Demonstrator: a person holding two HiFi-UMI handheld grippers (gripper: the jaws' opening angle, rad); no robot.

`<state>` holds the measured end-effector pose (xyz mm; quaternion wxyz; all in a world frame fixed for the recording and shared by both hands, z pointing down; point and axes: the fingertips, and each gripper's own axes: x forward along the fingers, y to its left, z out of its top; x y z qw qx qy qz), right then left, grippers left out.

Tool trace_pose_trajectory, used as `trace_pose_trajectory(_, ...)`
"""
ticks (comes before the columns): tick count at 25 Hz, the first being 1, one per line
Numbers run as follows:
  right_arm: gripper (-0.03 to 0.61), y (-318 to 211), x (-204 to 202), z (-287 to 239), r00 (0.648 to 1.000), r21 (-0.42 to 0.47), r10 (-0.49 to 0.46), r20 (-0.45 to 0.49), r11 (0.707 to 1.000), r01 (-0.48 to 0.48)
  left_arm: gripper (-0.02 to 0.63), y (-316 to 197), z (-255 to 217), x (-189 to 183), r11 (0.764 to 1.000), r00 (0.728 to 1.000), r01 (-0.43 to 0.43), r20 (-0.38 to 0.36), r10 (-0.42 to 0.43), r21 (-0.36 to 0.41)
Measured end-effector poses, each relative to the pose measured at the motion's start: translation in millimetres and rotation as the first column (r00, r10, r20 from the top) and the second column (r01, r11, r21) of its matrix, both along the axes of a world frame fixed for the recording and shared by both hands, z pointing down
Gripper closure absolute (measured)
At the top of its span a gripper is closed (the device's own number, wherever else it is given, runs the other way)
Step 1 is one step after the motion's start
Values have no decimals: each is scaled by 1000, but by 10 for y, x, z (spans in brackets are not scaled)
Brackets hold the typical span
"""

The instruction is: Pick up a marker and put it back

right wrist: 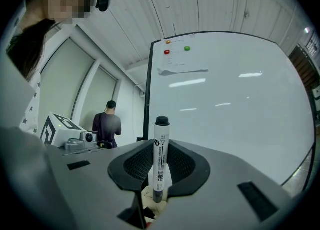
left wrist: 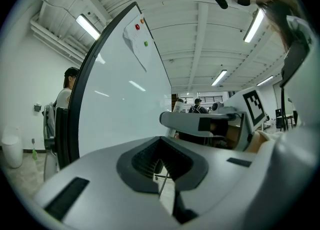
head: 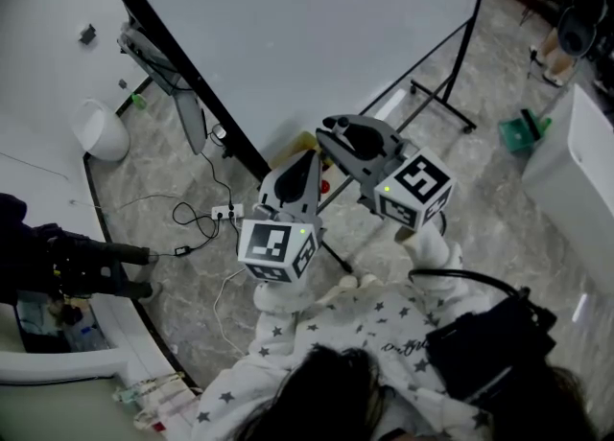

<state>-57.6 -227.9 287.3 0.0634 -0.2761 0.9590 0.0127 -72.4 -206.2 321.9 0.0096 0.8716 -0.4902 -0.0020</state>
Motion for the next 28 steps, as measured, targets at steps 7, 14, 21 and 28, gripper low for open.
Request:
trace_pose_trajectory(7,503,20,2,12,1000,2,-9,-2,1000,9,612,12,3,-3,1000,1000,9,-4,-9,4)
trace_pose_trajectory(14,503,-6,4,16,1000,-1,-19,-5,1000,19,612,-23,-10,7,1000,1000,12,-22,-11,17)
trace_pose_trajectory(21,503,-31,-61,38,999,-3,-41,-19,999,41,612,-92,72,-53,1000,998,25,-49,-25,6)
trace_pose_trajectory(28,503,-271,-238,317,996,-57,-77,-49,996,74,612,-235,271,-154,998,996,56,-65,-58,-26)
